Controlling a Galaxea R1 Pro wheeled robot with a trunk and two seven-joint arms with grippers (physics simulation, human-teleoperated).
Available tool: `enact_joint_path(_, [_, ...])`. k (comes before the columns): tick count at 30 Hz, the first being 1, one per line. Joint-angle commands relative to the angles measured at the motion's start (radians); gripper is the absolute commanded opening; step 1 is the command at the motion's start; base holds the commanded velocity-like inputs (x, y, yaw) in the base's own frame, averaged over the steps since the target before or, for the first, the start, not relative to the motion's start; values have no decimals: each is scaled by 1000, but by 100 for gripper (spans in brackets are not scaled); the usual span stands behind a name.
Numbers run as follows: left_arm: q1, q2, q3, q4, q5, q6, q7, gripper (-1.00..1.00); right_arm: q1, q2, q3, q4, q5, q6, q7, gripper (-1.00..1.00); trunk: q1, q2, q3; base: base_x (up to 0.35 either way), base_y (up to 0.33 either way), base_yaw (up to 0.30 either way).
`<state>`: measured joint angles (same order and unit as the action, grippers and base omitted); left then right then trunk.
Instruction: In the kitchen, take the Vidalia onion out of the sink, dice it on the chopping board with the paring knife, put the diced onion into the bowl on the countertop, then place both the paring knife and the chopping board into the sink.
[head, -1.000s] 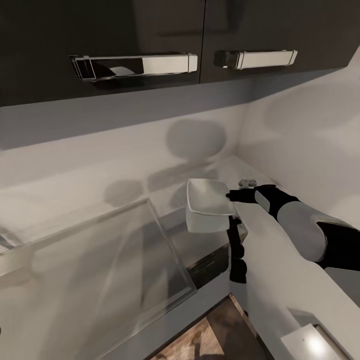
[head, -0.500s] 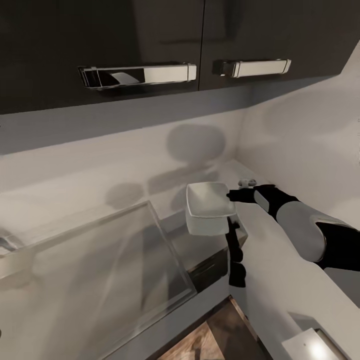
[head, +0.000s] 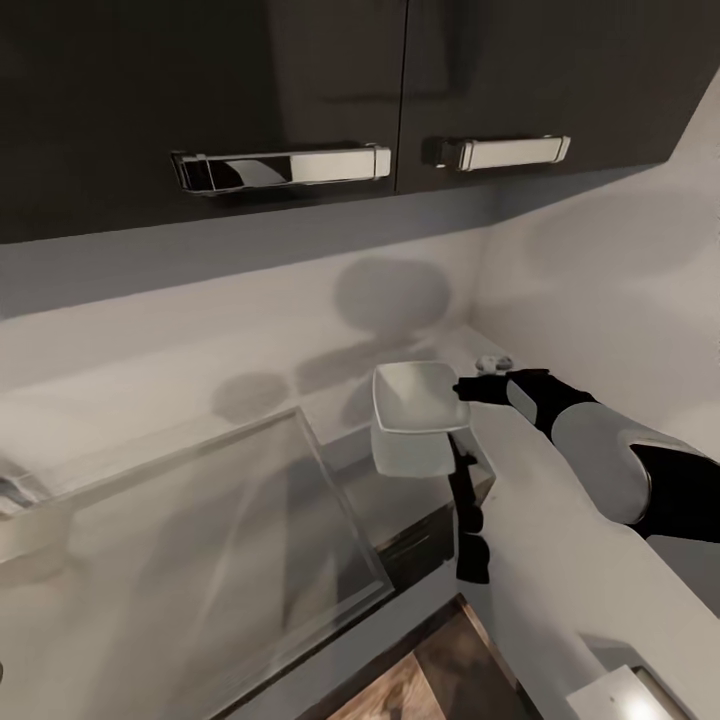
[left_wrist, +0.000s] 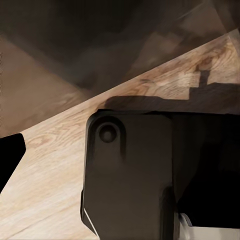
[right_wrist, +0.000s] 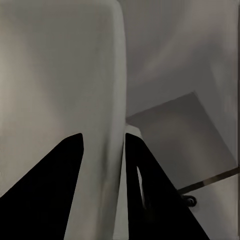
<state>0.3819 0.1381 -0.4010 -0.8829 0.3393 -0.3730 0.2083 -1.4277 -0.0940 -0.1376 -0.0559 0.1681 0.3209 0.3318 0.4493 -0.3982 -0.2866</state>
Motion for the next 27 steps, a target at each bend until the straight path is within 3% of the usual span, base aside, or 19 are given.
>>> enact_joint_path(1, [-1, 2, -6, -1, 6, -3, 8, 100, 0, 0, -11, -3, 10, 2, 4, -100, 1, -2, 0, 0, 0, 0])
enact_joint_path(8, [-1, 0, -6, -2, 5, -3, 8, 100, 0, 0, -12, -7, 10, -5, 4, -100, 1, -2, 11, -58, 0, 0])
enact_joint_path(27, [-1, 1, -7, 6, 6, -3, 8, 100, 0, 4, -11, -6, 7, -4, 5, -100, 1, -2, 38, -315, 9, 31])
